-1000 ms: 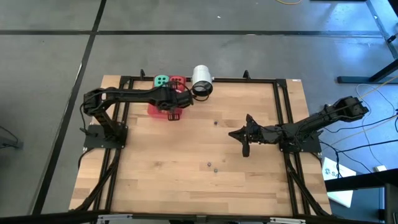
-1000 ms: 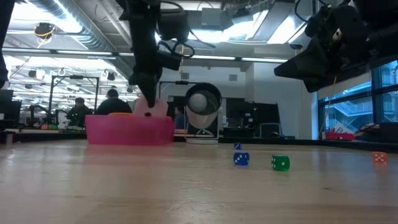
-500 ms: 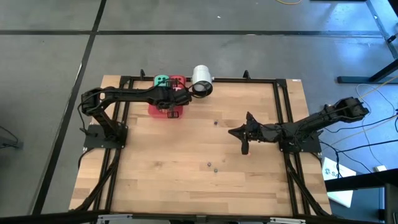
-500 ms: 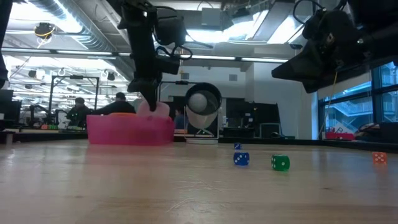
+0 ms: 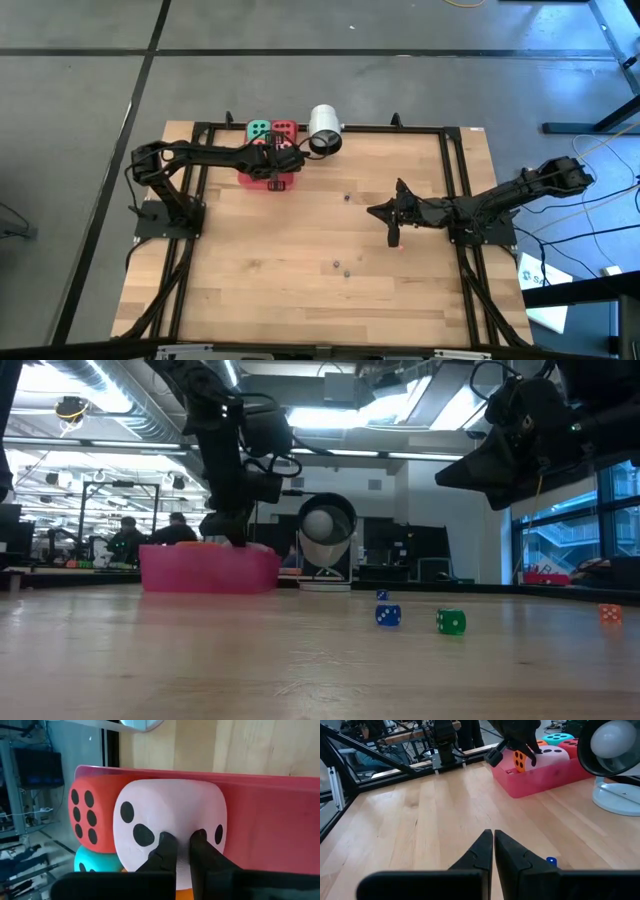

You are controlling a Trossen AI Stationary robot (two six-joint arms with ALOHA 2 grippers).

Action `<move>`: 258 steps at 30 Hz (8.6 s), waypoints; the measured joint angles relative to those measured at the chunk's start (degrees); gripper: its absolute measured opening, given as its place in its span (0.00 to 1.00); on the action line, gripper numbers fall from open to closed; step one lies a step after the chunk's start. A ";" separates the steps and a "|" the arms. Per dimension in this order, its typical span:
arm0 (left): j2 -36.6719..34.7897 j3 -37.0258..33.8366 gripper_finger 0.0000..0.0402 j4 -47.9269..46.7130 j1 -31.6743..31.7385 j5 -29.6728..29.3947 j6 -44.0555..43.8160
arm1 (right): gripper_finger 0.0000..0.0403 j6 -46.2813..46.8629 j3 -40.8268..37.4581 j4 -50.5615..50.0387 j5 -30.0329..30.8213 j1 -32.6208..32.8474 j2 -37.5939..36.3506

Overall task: Pick & Place Dice
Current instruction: Put the big pink dice into the red bin, then put the top small blue dice into the red bin

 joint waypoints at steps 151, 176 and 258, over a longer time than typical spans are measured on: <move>-6.71 -28.87 0.41 65.41 -12.20 37.16 -20.18 | 0.70 -2.56 3.66 -0.44 -6.68 -9.63 14.02; -7.32 -28.87 0.38 64.40 -12.09 37.90 -29.56 | 0.65 -4.74 15.69 1.77 0.13 -13.59 39.63; -7.30 -28.89 0.36 61.02 -12.15 40.79 -31.57 | 0.38 -3.35 17.94 -6.93 -10.94 -17.42 39.69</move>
